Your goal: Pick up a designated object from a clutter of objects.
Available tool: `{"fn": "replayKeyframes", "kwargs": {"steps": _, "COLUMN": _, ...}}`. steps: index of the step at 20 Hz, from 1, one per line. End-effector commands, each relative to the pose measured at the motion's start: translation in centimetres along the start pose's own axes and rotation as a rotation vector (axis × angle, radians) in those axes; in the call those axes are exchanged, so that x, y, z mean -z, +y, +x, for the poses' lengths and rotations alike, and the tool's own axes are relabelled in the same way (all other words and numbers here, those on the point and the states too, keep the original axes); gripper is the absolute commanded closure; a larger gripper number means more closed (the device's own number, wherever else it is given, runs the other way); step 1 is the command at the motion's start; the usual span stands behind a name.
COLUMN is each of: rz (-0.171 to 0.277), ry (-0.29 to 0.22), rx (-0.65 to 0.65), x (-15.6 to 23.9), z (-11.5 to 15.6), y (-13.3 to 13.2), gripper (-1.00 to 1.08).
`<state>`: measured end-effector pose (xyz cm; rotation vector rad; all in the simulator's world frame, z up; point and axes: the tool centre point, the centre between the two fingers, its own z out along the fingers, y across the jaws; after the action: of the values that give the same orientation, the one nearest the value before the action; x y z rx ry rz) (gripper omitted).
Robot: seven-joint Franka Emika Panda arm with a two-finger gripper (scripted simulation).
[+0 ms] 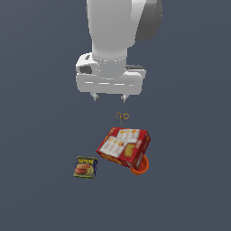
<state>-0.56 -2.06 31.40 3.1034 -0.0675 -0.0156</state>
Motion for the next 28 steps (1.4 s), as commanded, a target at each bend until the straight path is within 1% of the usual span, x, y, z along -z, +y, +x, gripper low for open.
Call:
{"fn": "replayKeyframes", "kwargs": {"steps": 1, "rz": 0.0, "ry": 0.0, "rx": 0.0, "x": 0.0, "z": 0.0, "y": 0.0, "gripper": -0.92}}
{"fn": "replayKeyframes", "kwargs": {"steps": 4, "rz": -0.001, "ry": -0.004, "rx": -0.008, "x": -0.1, "z": -0.1, "y": 0.6, "gripper": -0.92}}
{"fn": "replayKeyframes", "kwargs": {"steps": 8, "rz": -0.006, "ry": -0.018, "rx": -0.038, "x": -0.5, "z": -0.5, "y": 2.8, "gripper": -0.92}}
{"fn": "replayKeyframes", "kwargs": {"steps": 11, "rz": -0.008, "ry": -0.024, "rx": -0.049, "x": -0.5, "z": -0.7, "y": 3.7, "gripper": -0.92}}
{"fn": "replayKeyframes", "kwargs": {"steps": 15, "rz": -0.008, "ry": -0.023, "rx": -0.047, "x": -0.7, "z": -0.7, "y": 3.4, "gripper": -0.92}}
{"fn": "replayKeyframes", "kwargs": {"steps": 19, "rz": -0.007, "ry": -0.022, "rx": -0.05, "x": -1.7, "z": -0.7, "y": 3.1, "gripper": -0.92}}
{"fn": "replayKeyframes", "kwargs": {"steps": 23, "rz": -0.004, "ry": -0.019, "rx": -0.053, "x": -3.4, "z": -0.7, "y": 2.4, "gripper": -0.92}}
{"fn": "replayKeyframes", "kwargs": {"steps": 28, "rz": 0.0, "ry": -0.015, "rx": -0.061, "x": -6.5, "z": -0.9, "y": 1.2, "gripper": -0.92}}
